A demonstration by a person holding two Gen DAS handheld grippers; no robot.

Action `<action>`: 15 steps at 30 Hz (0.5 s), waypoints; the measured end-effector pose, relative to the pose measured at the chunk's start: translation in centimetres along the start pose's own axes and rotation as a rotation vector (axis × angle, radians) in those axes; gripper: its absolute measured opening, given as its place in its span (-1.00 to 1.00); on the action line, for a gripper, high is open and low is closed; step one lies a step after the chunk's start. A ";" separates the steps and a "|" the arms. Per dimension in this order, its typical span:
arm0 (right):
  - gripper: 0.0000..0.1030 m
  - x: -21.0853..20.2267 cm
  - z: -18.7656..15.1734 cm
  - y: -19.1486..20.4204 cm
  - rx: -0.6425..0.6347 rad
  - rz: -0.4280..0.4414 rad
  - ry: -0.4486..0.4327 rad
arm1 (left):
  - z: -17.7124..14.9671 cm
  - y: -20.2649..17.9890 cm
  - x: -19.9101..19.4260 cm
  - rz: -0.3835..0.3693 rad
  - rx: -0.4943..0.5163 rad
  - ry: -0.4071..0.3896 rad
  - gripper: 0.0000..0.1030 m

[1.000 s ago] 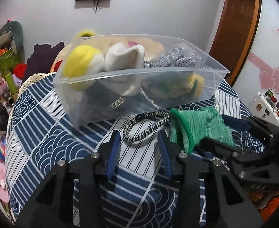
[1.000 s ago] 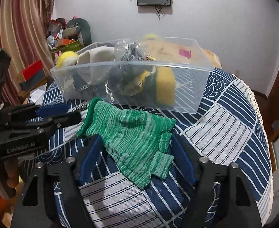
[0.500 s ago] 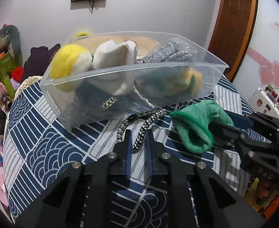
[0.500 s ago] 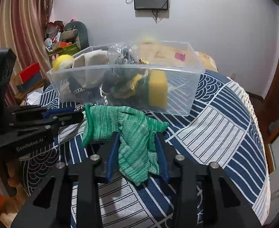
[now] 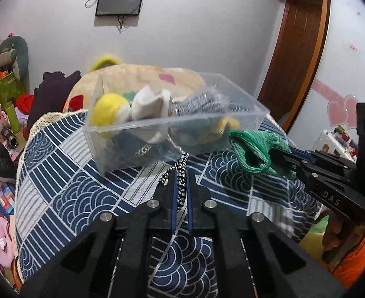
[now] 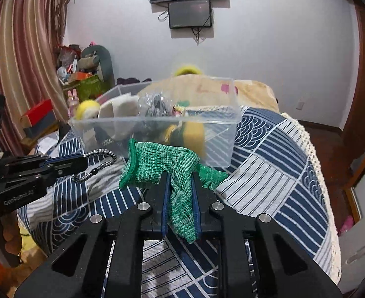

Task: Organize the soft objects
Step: 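Grasp the green knit glove with the right gripper while the left grasps the braided cord, then place the green glove into the box with the right gripper while the left drops the cord in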

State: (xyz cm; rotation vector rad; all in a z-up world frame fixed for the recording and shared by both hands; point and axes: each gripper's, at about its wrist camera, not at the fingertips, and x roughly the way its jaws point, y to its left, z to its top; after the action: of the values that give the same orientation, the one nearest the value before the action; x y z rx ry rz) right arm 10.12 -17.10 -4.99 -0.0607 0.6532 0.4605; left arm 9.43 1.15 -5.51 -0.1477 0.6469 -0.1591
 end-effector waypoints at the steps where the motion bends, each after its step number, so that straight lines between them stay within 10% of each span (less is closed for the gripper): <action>1: -0.72 -0.3 0.1 -0.1 0.006 0.002 -0.006 | 0.2 -0.2 -0.5 0.001 -0.002 -0.011 -0.89; 15: -0.72 -3.1 3.9 -1.1 0.048 -0.011 -0.156 | 5.4 0.8 -3.7 0.014 -0.037 -0.180 -0.89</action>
State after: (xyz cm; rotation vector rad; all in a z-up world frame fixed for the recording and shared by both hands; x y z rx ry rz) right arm 10.67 -18.51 -0.16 0.0169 0.5099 0.4346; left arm 9.94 3.09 0.77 -0.1911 0.4715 -0.1189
